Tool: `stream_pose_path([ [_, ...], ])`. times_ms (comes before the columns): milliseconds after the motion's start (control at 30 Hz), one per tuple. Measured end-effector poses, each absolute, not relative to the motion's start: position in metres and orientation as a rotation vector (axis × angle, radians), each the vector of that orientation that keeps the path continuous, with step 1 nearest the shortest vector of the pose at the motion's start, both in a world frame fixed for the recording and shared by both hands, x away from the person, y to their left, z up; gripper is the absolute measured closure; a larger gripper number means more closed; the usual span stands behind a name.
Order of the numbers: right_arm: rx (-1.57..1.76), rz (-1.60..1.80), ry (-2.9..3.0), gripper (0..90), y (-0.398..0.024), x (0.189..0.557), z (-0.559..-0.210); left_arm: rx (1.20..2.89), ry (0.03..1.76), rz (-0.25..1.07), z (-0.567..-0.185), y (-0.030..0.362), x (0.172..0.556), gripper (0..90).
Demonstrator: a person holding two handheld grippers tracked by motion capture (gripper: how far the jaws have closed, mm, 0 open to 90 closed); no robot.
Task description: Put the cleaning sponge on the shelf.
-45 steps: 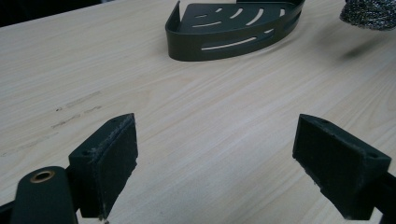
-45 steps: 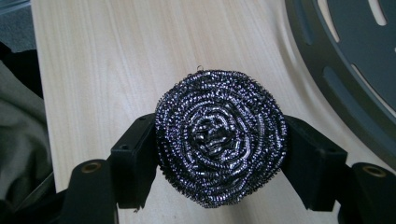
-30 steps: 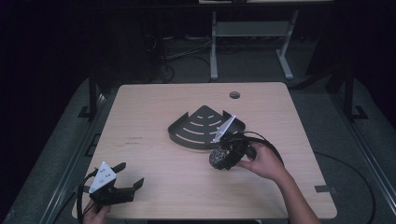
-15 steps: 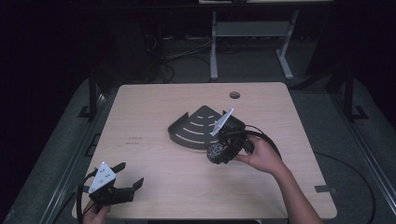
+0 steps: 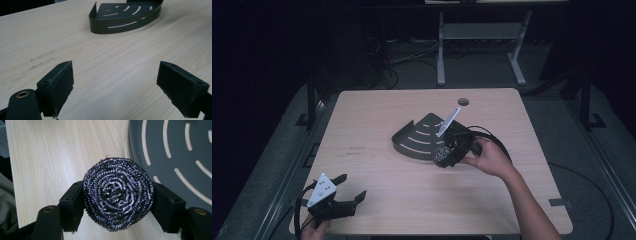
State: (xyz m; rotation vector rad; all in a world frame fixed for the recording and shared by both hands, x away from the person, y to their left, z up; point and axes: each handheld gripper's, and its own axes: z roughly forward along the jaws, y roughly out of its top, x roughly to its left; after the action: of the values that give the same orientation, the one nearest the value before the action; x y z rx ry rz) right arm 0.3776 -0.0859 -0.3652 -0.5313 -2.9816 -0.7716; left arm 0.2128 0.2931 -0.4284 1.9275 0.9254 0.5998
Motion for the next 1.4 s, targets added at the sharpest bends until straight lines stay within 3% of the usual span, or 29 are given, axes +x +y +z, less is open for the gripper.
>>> stream_pose_path([
  [900,-0.572,-0.739,-3.006,31.7,-0.065,0.424,-0.365,1.919,0.924,0.599,-0.428,0.293,0.213,13.3],
  [1400,-0.662,-0.726,-2.994,31.6,-0.065,0.447,-0.382,1.918,0.923,0.598,-0.428,0.294,0.213,13.3],
])
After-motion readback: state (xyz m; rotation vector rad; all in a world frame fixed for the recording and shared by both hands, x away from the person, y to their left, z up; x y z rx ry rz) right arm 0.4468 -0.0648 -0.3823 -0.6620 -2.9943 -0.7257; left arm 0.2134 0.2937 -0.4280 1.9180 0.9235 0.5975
